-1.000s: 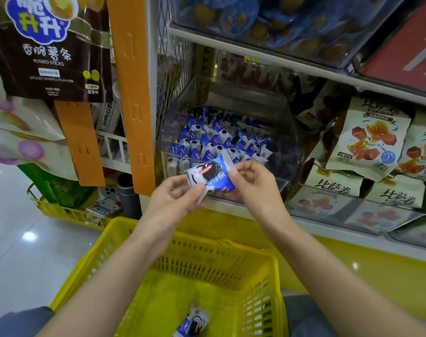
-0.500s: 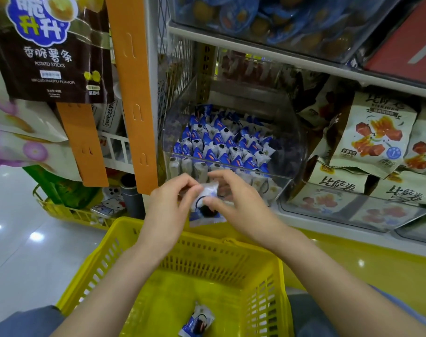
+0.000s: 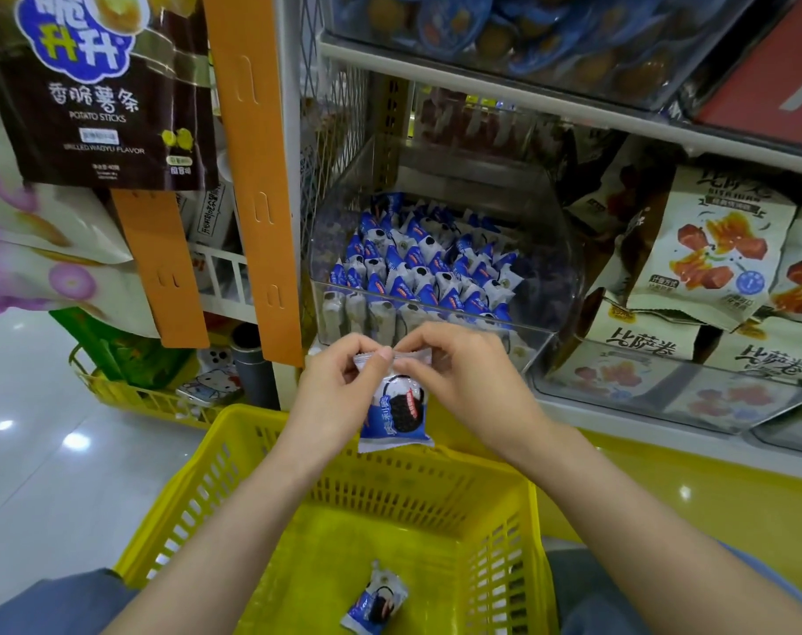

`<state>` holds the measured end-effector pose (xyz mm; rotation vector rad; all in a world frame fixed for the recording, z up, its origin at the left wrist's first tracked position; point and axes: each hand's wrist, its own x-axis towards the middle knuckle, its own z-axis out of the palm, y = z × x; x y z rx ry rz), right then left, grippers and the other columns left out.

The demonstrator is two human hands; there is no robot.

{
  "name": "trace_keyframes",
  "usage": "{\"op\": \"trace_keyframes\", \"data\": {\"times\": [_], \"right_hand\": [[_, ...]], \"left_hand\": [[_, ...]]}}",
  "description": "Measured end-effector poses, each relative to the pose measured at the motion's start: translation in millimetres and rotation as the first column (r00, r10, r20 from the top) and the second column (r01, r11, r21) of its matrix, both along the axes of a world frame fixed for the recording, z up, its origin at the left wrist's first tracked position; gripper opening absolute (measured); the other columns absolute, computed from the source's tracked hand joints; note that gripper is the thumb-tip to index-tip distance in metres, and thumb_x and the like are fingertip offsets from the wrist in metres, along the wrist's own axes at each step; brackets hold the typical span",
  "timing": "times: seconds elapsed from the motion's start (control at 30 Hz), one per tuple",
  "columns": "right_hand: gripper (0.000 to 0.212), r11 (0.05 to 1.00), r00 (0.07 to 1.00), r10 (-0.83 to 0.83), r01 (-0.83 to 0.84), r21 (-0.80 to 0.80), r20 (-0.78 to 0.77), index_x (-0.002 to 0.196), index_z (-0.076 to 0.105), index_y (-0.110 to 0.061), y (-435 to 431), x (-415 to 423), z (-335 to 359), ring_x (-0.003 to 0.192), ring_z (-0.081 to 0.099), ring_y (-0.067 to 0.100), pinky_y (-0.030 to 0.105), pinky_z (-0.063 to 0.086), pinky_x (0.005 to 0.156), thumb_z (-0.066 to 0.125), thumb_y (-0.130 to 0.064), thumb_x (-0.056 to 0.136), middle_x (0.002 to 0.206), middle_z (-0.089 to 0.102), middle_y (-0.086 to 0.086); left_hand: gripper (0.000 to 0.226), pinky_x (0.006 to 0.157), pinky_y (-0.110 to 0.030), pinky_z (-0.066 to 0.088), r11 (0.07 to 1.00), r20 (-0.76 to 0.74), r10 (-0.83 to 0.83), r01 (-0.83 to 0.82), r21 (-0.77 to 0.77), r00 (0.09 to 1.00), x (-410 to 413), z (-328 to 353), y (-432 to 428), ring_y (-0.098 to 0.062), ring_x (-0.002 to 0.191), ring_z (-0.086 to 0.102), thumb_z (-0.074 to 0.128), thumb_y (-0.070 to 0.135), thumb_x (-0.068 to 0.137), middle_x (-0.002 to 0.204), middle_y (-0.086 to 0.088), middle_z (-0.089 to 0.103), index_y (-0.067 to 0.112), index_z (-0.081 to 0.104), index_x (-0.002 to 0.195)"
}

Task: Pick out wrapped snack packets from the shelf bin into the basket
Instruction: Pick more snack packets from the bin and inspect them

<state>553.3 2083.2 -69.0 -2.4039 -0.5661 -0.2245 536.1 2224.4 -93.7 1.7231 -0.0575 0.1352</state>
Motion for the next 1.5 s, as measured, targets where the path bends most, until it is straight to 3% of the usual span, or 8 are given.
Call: {"op": "trace_keyframes", "data": {"times": [0.23, 0.43, 0.6, 0.77, 0.97, 1.1, 1.27, 1.5], "right_hand": [[0.0, 0.954, 0.984, -0.131, 0.092, 0.286, 0.122, 0.086, 0.063, -0.019, -2.3, -3.3, 8.5, 0.076, 0.058, 0.002, 0.016, 0.048, 0.066, 0.063, -0.019, 0.086, 0.079, 0.062, -0.012], [0.008, 0.893, 0.942, -0.182, 0.038, 0.449, 0.282, 0.092, 0.056, -0.016, -4.0, -5.4, 12.7, 0.083, 0.057, -0.005, 0.008, 0.046, 0.071, 0.058, -0.009, 0.089, 0.087, 0.059, -0.006], [0.004, 0.987, 0.936, 0.024, -0.078, 0.14, 0.351, 0.087, 0.065, -0.011, -4.2, -11.8, 6.1, 0.1, 0.052, 0.007, 0.02, 0.043, 0.086, 0.063, -0.011, 0.084, 0.103, 0.058, -0.003], [0.012, 0.965, 0.881, 0.235, -0.162, -0.206, 0.409, 0.091, 0.07, -0.009, 0.6, -13.4, 2.6, 0.099, 0.056, 0.021, 0.03, 0.046, 0.079, 0.064, -0.015, 0.083, 0.105, 0.063, 0.007], [0.028, 0.923, 0.989, -0.069, 0.112, 0.369, -0.129, 0.116, 0.047, -0.026, 12.6, -15.4, 5.7, 0.091, 0.053, -0.007, 0.009, 0.044, 0.078, 0.055, -0.031, 0.089, 0.104, 0.055, -0.014], [0.024, 0.825, 0.886, 0.069, 0.208, 0.526, -0.458, 0.112, 0.062, -0.015, 9.5, -7.6, 5.7, 0.091, 0.062, 0.01, 0.028, 0.049, 0.078, 0.051, -0.025, 0.094, 0.106, 0.068, 0.003], [0.019, 0.589, 0.8, 0.183, 0.376, 0.715, -0.571, 0.106, 0.058, -0.005, 11.0, -6.0, 2.7, 0.083, 0.069, 0.019, 0.034, 0.056, 0.081, 0.057, -0.016, 0.09, 0.098, 0.071, 0.01], [0.025, 0.606, 0.807, 0.163, 0.372, 0.703, -0.568, 0.107, 0.053, 0.001, 12.0, -8.9, 2.5, 0.083, 0.068, 0.017, 0.022, 0.056, 0.066, 0.06, -0.014, 0.088, 0.103, 0.068, 0.017]], "left_hand": [[0.014, 0.065, -0.01, 0.043, 0.985, 0.133, 0.168, -0.173, 0.023, 0.977, 0.1, 4.4, 0.9, 0.002, 0.07, 0.054, 0.062, 0.017, 0.087, 0.08, 0.007, 0.057, 0.023, 0.051, 0.081], [0.025, 0.073, -0.022, 0.046, 0.999, -0.005, 0.042, -0.042, -0.032, 0.999, -2.8, 12.3, 4.9, -0.007, 0.079, 0.059, 0.042, 0.028, 0.096, 0.078, 0.004, 0.063, 0.022, 0.063, 0.085], [0.046, 0.076, -0.029, 0.05, 0.905, -0.173, -0.112, 0.028, -0.425, 0.978, -1.3, 19.6, 5.9, -0.015, 0.088, 0.064, 0.04, 0.051, 0.082, 0.087, 0.0, 0.07, 0.017, 0.066, 0.096], [0.02, 0.096, -0.039, 0.046, 0.928, -0.149, 0.001, -0.056, -0.368, 0.989, -1.9, 18.5, 10.2, -0.018, 0.101, 0.062, 0.057, 0.022, 0.09, 0.103, -0.003, 0.069, 0.013, 0.065, 0.106], [0.026, 0.094, -0.034, 0.048, 0.946, -0.068, -0.011, -0.011, -0.323, 0.998, -1.4, 19.7, 9.5, -0.01, 0.105, 0.063, 0.05, 0.018, 0.094, 0.109, 0.004, 0.07, 0.02, 0.061, 0.117], [0.028, 0.075, -0.014, 0.049, 0.978, 0.031, -0.032, 0.037, -0.205, 0.999, -3.1, 15.5, 5.2, -0.004, 0.098, 0.062, 0.055, 0.014, 0.091, 0.105, 0.009, 0.068, 0.019, 0.058, 0.118], [0.043, 0.091, -0.016, 0.037, 0.925, 0.353, 0.073, -0.195, 0.325, 0.933, -6.8, 7.5, 2.7, -0.002, 0.106, 0.047, 0.068, 0.029, 0.079, 0.11, 0.015, 0.048, 0.027, 0.048, 0.117], [0.022, 0.078, 0.003, 0.031, 0.919, 0.354, 0.053, -0.184, 0.348, 0.934, -4.4, 4.9, 7.0, 0.018, 0.098, 0.044, 0.064, 0.024, 0.084, 0.099, 0.023, 0.05, 0.025, 0.055, 0.104]]}}
